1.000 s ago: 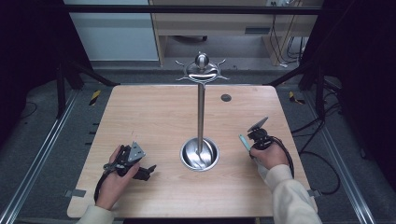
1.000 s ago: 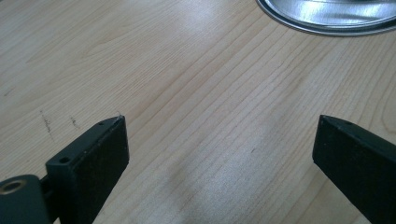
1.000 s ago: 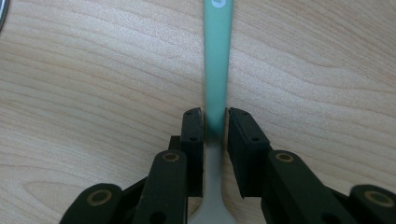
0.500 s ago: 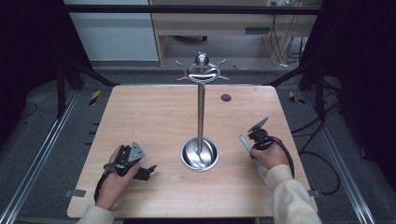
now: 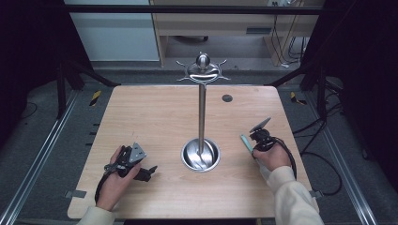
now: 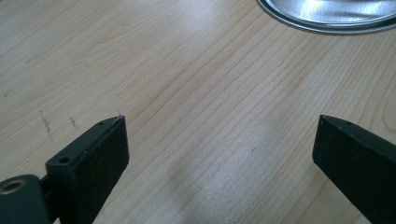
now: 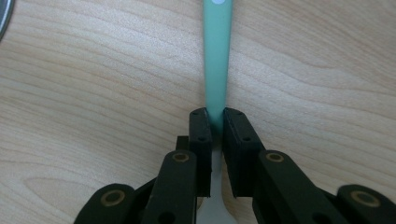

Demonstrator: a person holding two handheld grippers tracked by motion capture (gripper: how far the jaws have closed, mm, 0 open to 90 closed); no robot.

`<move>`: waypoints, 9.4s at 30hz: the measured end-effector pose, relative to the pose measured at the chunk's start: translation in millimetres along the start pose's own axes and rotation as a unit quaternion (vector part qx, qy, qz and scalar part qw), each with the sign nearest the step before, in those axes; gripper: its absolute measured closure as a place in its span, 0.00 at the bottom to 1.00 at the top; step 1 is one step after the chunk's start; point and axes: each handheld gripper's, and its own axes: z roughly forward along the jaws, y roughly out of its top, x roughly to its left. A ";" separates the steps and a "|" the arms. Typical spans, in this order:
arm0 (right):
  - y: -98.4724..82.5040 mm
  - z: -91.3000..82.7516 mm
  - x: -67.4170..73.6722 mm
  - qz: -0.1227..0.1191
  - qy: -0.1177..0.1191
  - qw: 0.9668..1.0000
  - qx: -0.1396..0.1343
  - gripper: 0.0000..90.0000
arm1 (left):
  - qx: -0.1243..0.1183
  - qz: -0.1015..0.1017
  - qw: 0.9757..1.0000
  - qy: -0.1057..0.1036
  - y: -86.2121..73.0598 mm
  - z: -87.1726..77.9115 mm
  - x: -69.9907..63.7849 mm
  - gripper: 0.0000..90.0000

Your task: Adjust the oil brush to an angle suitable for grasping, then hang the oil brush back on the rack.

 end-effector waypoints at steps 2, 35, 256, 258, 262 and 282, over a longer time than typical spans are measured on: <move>-0.3 -3.9 -1.1 -0.001 0.000 1.000 -0.007 0.91 | 0.001 0.000 1.000 0.000 0.2 -0.2 -0.2 0.04; -26.6 -150.0 8.2 -0.050 0.067 0.947 -0.311 0.91 | 0.004 0.000 1.000 0.007 -1.3 0.5 2.5 0.04; -37.4 -146.3 40.8 -0.060 -0.001 0.890 -0.452 0.10 | 0.011 0.018 1.000 0.010 0.9 3.3 -2.7 0.04; -37.5 -143.6 38.7 -0.058 -0.002 0.891 -0.450 0.10 | 0.011 0.016 1.000 0.010 0.9 3.0 -3.0 0.04; -37.2 -138.0 35.5 -0.056 -0.007 0.893 -0.446 0.10 | 0.010 0.016 1.000 0.010 0.8 3.2 -2.9 0.04; -36.7 -99.0 17.1 -0.031 -0.011 0.908 -0.418 0.11 | 0.010 0.017 1.000 0.010 1.4 3.0 -3.0 0.04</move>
